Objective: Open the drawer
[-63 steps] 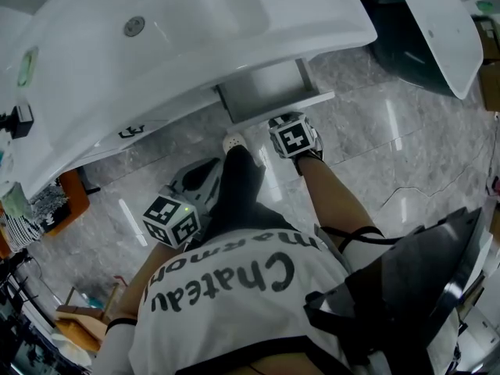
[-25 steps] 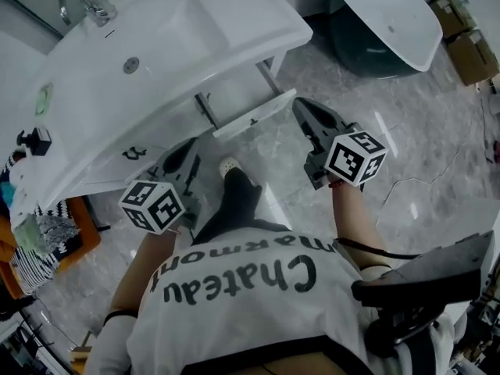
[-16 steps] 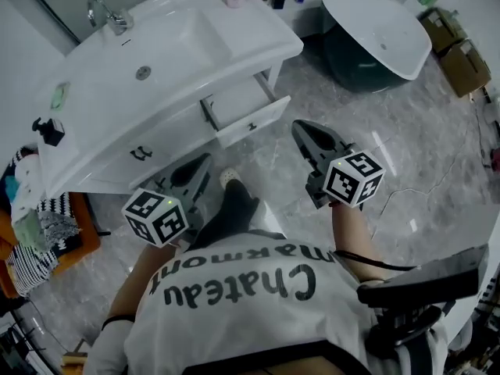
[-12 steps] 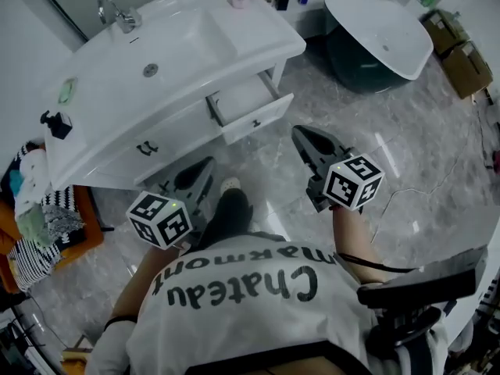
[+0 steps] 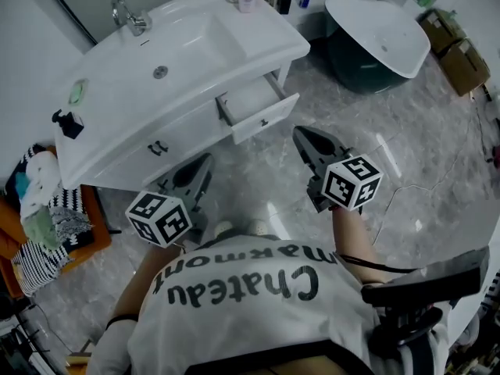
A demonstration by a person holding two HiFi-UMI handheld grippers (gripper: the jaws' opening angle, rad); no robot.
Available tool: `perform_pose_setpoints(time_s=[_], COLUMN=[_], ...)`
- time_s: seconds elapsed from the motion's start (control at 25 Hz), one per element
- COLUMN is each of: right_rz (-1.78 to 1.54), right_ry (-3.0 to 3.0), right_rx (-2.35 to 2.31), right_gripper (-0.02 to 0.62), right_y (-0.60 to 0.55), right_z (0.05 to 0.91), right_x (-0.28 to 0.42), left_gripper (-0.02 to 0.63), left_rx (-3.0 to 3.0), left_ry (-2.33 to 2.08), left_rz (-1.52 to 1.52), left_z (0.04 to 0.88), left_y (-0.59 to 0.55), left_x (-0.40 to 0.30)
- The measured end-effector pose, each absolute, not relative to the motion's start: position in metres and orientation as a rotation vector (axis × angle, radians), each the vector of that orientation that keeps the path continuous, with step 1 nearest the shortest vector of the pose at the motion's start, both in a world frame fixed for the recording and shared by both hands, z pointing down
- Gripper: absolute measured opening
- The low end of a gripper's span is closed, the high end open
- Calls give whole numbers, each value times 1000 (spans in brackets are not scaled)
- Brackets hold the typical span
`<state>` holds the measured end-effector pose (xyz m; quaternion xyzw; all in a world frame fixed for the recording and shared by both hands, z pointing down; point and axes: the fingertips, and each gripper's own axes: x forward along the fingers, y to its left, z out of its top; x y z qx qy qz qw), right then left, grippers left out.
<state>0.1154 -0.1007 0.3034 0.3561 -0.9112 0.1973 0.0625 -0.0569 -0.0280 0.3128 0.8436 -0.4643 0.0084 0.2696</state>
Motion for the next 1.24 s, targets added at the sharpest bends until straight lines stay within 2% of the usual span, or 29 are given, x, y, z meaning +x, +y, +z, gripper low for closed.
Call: perform_pose_setpoints(time_s=[0.4, 1.24], right_rz=[501, 480], right_ry=[-2718, -2677], right_rx=[1134, 1165], right_gripper=[11, 11], right_y=[-90, -74], right_z=[290, 286], right_x=[95, 109], left_gripper=[8, 8], left_rx=[2292, 2309], left_ry=[-1300, -1270], left_rz=[-22, -41], left_z=[295, 293], left_y=[-29, -15], left_x=[-94, -81])
